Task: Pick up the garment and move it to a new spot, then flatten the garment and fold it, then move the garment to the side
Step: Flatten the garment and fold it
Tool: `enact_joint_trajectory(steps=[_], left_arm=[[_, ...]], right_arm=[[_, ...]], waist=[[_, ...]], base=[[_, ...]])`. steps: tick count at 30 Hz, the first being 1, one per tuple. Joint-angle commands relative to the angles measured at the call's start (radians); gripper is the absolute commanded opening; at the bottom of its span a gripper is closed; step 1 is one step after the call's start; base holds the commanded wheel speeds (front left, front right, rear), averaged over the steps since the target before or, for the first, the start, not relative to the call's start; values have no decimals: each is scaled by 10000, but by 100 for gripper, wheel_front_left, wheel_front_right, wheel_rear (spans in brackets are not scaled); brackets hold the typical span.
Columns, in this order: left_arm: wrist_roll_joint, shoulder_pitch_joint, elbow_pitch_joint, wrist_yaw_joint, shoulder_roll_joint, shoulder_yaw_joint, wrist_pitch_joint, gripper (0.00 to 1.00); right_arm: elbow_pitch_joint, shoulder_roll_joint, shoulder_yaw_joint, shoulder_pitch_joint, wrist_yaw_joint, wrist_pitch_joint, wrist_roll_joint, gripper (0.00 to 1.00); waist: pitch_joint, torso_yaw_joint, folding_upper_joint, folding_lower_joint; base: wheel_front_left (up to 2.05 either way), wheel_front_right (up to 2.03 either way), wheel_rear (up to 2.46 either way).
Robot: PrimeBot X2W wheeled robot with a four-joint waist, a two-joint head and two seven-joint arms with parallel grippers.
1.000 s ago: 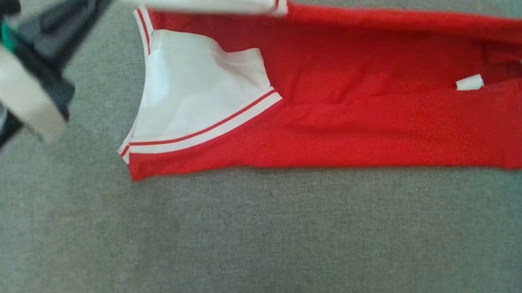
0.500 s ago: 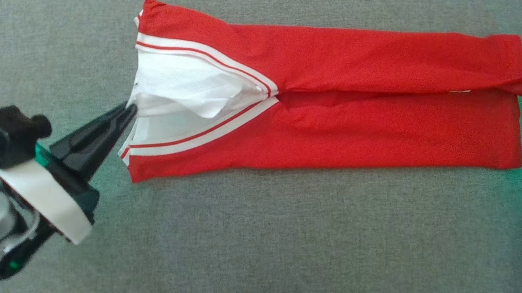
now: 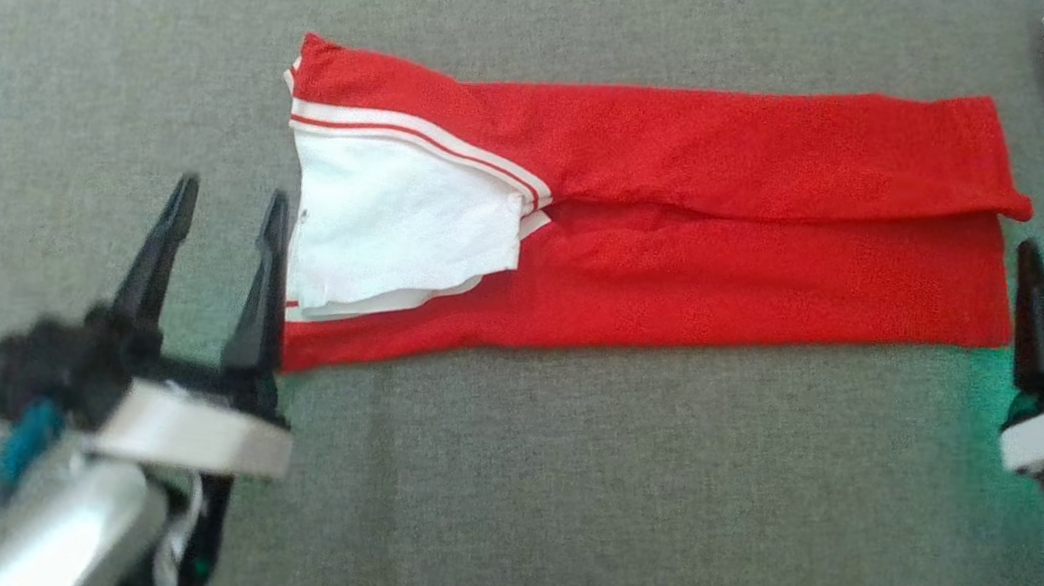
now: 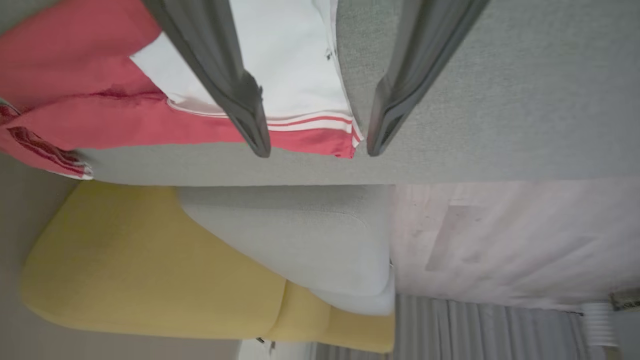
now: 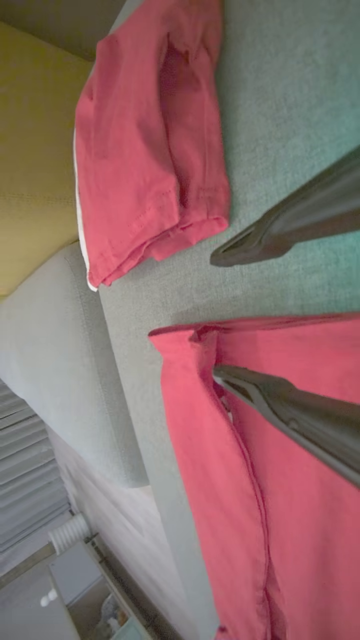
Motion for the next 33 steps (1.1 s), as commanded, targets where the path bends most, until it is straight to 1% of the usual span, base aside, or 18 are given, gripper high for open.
enact_joint_trajectory(steps=[1, 3, 6, 9, 10, 13, 18, 22, 25, 26, 27, 28, 29, 33], left_arm=[[443, 284, -326, 43, -48, 732, -90, 100], [1344, 986, -429, -127, -792, 1469, -91, 100], [2446, 1712, -538, -644, -1767, 2231, -91, 100], [3186, 2103, -525, -1298, -2566, 2754, -92, 100], [3585, 2232, -449, -1727, -2949, 3024, -92, 100], [4054, 2329, -345, -2281, -3427, 3422, -92, 100], [4638, 2443, -196, -3006, -4000, 3984, -92, 100], [4946, 2485, -80, -3447, -4298, 4302, -93, 100], [5110, 2515, -41, -3670, -4456, 4532, -93, 100], [5150, 2529, -28, -3736, -4498, 4607, -93, 100], [5186, 2546, -13, -3800, -4535, 4673, -93, 100], [5219, 2557, 5, -3863, -4568, 4727, -93, 100], [5250, 2561, 19, -3922, -4597, 4773, -93, 100], [5372, 2545, 12, -4093, -4674, 4939, -93, 100]], right_arm=[[-296, -45, -154, 332, -9, -132, -207, 100], [-474, 312, -601, 556, -9, -132, -527, 100], [-486, 726, -1186, 547, -9, -133, -795, 100], [-119, 1060, -1734, 264, -9, -134, -971, 100], [262, 1277, -2067, -20, -9, -134, -1038, 100], [957, 1539, -2404, -491, -9, -109, -1240, 100], [2184, 1862, -2696, -1184, -9, 2, -1615, 100], [3030, 2087, -2693, -1491, -9, 236, -1862, 100], [3379, 2271, -2610, -1614, -9, 388, -1917, 100], [3481, 2332, -2568, -1640, -9, 459, -1931, 92], [3563, 2406, -2514, -1658, -9, 541, -1931, 63], [3641, 2474, -2488, -1672, -9, 616, -1902, 25], [3692, 2523, -2445, -1686, -9, 669, -1884, 0], [3618, 2656, -2186, -1732, -9, 725, -1745, 0]], waist=[[-136, -12, 0, 1], [-246, 26, 0, 1], [-300, 146, 0, 1], [-310, 346, 0, 1], [-290, 476, 0, 1], [-251, 618, 0, 1], [-138, 729, 0, 1], [-37, 779, 0, 1], [3, 745, 0, 1], [8, 722, 0, 1], [7, 698, 0, 1], [1, 677, 0, 1], [-4, 655, 0, 1], [11, 547, 0, 1]], base=[[0, 0, 0], [0, 0, 0], [0, 0, 0], [0, 0, 0], [0, 0, 0], [0, 0, 0], [0, 0, 0], [0, 0, 0], [0, 0, 0], [0, 0, 0], [0, 0, 0], [0, 0, 0], [0, 0, 0], [0, 0, 0]])
